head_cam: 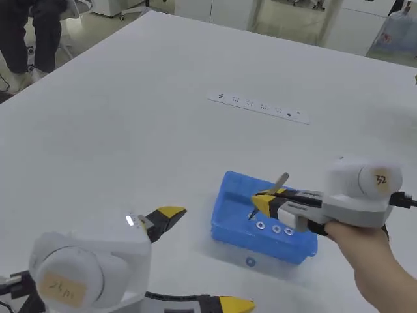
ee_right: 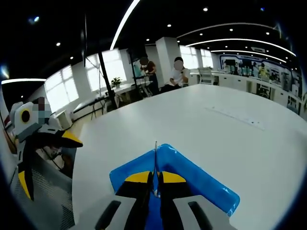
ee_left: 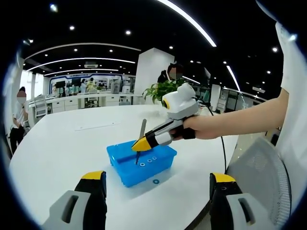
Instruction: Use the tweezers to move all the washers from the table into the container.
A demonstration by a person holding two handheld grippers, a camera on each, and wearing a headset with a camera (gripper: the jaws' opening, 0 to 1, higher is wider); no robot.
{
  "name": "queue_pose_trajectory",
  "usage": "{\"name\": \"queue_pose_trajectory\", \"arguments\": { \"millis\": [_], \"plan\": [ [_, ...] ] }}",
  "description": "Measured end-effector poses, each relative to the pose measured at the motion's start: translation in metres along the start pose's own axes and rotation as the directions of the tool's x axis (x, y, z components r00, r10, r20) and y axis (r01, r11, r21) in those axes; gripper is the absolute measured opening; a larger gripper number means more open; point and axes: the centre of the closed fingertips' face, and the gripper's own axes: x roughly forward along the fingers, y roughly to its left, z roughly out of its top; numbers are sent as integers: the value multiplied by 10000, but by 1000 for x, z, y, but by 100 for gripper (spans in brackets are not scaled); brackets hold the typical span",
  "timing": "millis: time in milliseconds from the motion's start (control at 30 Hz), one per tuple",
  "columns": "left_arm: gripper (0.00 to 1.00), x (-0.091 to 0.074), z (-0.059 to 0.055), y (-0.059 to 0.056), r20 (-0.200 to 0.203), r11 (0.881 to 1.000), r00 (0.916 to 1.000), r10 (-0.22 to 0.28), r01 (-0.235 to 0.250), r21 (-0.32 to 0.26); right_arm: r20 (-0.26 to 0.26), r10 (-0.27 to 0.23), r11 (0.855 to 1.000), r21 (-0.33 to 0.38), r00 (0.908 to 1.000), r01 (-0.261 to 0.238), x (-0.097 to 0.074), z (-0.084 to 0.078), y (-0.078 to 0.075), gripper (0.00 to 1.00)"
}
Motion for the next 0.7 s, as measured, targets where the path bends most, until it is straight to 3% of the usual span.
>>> {"name": "queue_pose_trajectory", "arguments": {
  "millis": [700],
  "plan": [
    [90,0,-1,0,-66,10000,10000,-47,47,-74,-442,75,9992,-379,9990,-92,6,-12,-2,3]
  ]
}}
